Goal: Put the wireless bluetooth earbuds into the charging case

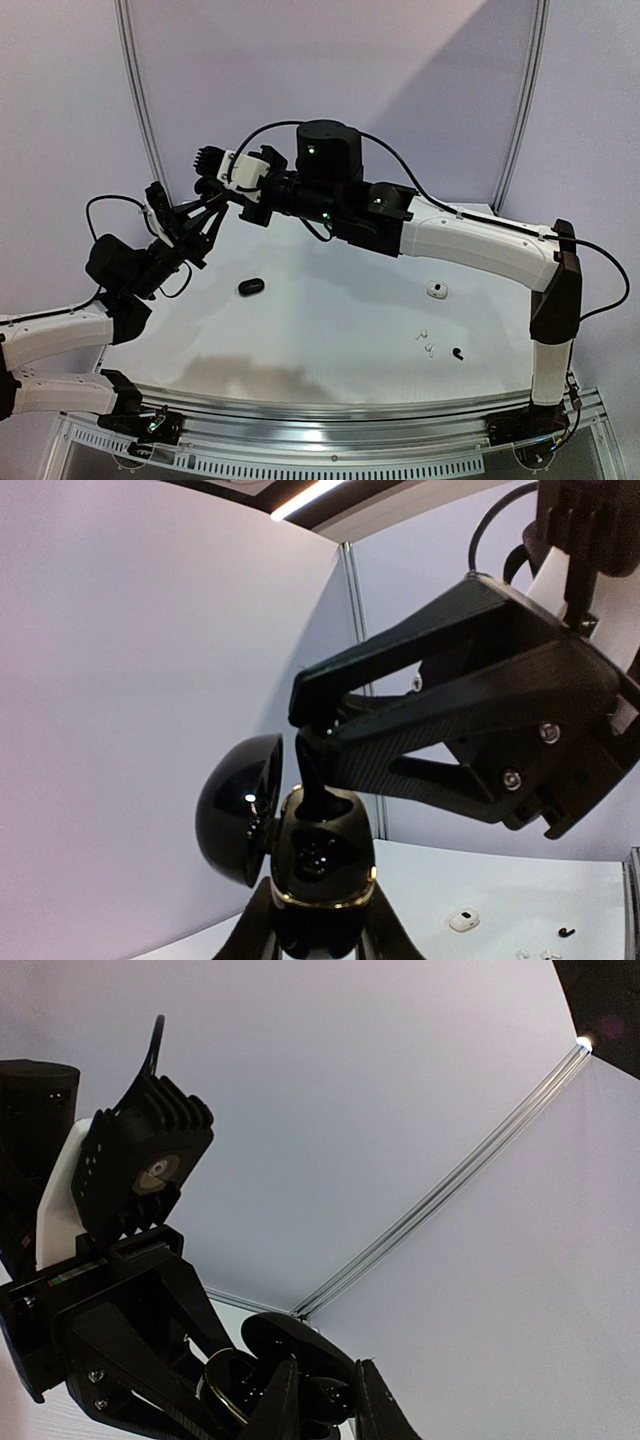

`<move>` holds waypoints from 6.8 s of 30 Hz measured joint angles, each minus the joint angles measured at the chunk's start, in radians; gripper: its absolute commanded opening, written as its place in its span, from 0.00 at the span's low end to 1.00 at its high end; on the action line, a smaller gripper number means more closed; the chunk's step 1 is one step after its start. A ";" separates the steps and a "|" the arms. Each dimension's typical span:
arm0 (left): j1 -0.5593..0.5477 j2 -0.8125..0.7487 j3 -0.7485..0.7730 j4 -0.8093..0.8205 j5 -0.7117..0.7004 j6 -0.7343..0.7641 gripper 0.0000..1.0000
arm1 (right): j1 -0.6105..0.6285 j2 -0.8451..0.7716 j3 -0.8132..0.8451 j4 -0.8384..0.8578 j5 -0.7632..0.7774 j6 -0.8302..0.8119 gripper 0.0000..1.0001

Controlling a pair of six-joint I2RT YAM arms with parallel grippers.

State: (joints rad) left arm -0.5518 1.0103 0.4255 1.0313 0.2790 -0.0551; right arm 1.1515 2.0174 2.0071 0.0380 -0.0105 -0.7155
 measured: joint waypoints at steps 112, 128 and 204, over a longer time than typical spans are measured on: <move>0.005 -0.240 -0.017 -0.140 -0.028 -0.200 0.00 | -0.599 -0.296 -0.890 -1.241 -0.030 1.184 0.55; 0.008 -0.237 -0.017 -0.148 -0.025 -0.200 0.00 | -0.685 -0.220 -0.967 -1.136 -0.080 1.049 0.42; 0.016 -0.225 -0.027 -0.155 -0.022 -0.200 0.00 | -0.669 -0.230 -0.978 -1.086 -0.181 1.253 0.27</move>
State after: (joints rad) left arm -0.5354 0.7856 0.3988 0.8764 0.2573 -0.2554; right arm 0.4824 1.7878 1.0294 -1.0481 -0.1917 0.5373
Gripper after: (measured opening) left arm 0.214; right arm 0.263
